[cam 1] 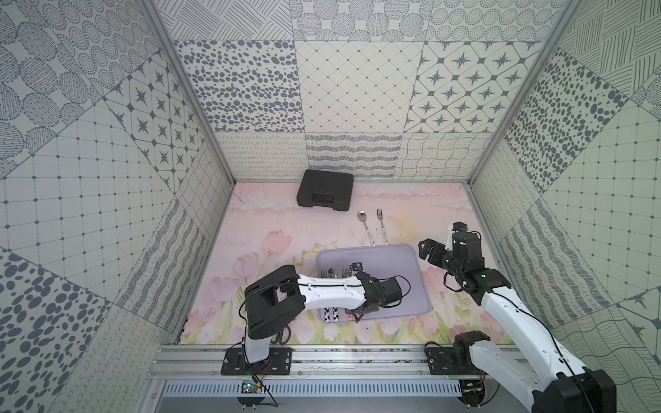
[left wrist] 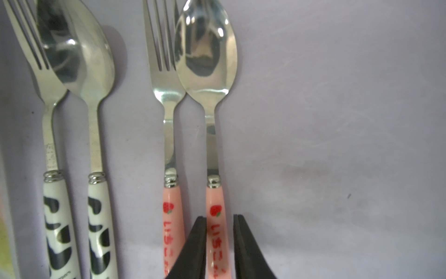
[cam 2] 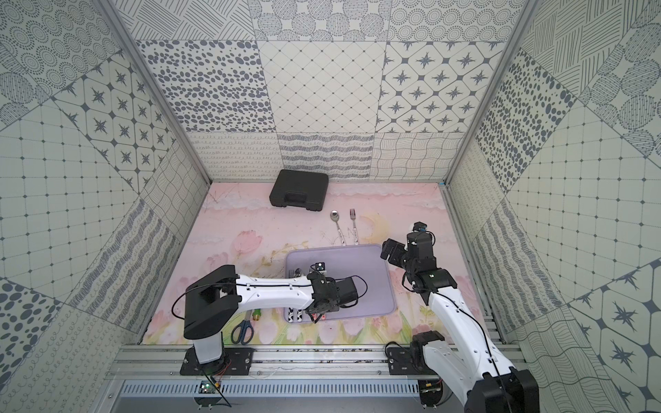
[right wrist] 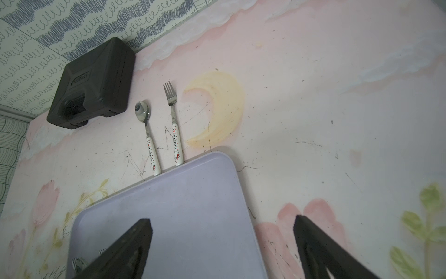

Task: Set the spoon and fork side by side
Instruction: Place the spoon on the tray.

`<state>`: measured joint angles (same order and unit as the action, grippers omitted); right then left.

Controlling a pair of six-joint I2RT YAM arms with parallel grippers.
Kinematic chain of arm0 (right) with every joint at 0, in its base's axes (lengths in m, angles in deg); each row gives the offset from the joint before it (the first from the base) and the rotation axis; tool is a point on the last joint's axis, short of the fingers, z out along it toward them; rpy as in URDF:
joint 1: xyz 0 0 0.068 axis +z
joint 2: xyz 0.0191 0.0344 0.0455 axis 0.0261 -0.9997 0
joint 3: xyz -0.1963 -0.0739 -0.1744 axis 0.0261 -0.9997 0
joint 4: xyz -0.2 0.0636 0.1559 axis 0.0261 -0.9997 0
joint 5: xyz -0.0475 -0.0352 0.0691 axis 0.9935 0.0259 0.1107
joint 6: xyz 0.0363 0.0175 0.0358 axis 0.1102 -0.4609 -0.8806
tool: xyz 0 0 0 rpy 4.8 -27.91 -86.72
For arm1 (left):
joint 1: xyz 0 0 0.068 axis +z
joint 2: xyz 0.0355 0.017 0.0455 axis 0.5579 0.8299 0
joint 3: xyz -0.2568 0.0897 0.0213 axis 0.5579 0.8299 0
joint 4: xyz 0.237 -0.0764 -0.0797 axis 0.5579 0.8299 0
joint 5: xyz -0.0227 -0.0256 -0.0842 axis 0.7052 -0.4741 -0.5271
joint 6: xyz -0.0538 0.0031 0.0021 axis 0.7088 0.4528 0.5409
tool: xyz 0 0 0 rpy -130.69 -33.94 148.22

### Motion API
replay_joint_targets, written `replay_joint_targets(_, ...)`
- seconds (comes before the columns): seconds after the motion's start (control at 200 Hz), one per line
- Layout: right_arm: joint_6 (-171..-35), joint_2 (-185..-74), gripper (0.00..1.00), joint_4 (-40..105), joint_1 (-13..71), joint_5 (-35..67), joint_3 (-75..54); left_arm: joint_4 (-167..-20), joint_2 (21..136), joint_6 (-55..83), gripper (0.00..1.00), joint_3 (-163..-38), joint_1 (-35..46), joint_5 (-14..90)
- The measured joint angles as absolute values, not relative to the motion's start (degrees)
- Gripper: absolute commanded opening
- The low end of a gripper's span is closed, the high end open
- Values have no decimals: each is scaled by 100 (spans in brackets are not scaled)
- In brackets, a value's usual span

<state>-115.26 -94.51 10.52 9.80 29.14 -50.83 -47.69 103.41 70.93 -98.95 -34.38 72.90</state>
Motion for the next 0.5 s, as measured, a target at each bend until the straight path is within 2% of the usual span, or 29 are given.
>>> replay_joint_targets(0.5,-11526,-9451,97,1055,1034,2914,-5083,-4603,9948,6730,34,-10481,-3261,7371)
